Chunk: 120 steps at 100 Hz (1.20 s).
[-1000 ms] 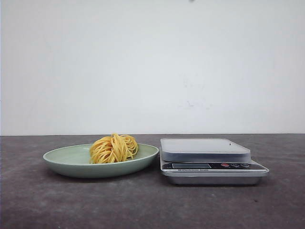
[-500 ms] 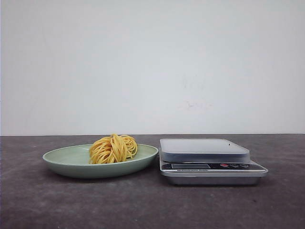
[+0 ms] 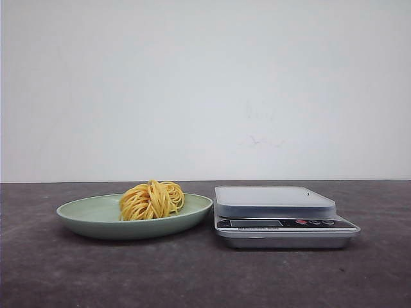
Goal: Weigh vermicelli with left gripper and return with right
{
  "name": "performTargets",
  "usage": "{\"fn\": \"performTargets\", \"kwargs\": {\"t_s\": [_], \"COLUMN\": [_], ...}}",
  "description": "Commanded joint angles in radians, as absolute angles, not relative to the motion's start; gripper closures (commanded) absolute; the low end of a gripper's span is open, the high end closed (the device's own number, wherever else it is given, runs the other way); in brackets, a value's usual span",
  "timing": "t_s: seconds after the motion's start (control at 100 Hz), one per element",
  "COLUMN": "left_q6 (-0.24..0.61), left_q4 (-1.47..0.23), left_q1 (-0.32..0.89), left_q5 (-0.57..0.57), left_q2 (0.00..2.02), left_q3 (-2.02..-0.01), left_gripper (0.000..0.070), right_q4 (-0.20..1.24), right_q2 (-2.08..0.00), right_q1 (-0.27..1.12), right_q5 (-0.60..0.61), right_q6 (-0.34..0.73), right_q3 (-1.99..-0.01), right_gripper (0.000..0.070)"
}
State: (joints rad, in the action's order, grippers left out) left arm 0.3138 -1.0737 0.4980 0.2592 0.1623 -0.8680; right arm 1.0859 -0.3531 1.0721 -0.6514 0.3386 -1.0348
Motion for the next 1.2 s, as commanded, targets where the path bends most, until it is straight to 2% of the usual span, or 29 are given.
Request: {"fn": "performTargets", "kwargs": {"t_s": [0.0,0.13,0.18,0.24,0.31,1.19], "left_q6": [0.307,0.307,0.307,0.307,0.297,0.292], "left_q4": [-1.05,-1.032,-1.03,-1.032,-1.031,-1.031], "left_q1": [0.503,0.503,0.503,0.503,0.503,0.503], "left_q5": [0.262,0.262,0.262,0.262,0.262,0.262], "left_q2": [0.162,0.162,0.162,0.162,0.162,0.162], "left_q3": [-0.874,-0.874,-0.874,-0.874,-0.874,-0.874], "left_gripper": [0.0363,0.0363,0.0372,0.0479,0.07,0.0689], "right_q4": [1.032,0.957,0.933,0.907,0.893,0.883], "right_q2": [-0.339,-0.324,-0.325,-0.325,-0.325,-0.324], "right_q1": [1.084,1.084,1.084,1.084,1.084,1.084], "right_q5": [-0.651,-0.647,-0.644,-0.644,-0.645,-0.629], "right_q6": [0.348,0.349,0.348,0.348,0.34,0.352], "right_q3": [-0.988,-0.905,-0.888,-0.872,-0.868,-0.868], "right_gripper": [0.0431,0.0434,0.0506,0.07,0.0696,0.0696]}}
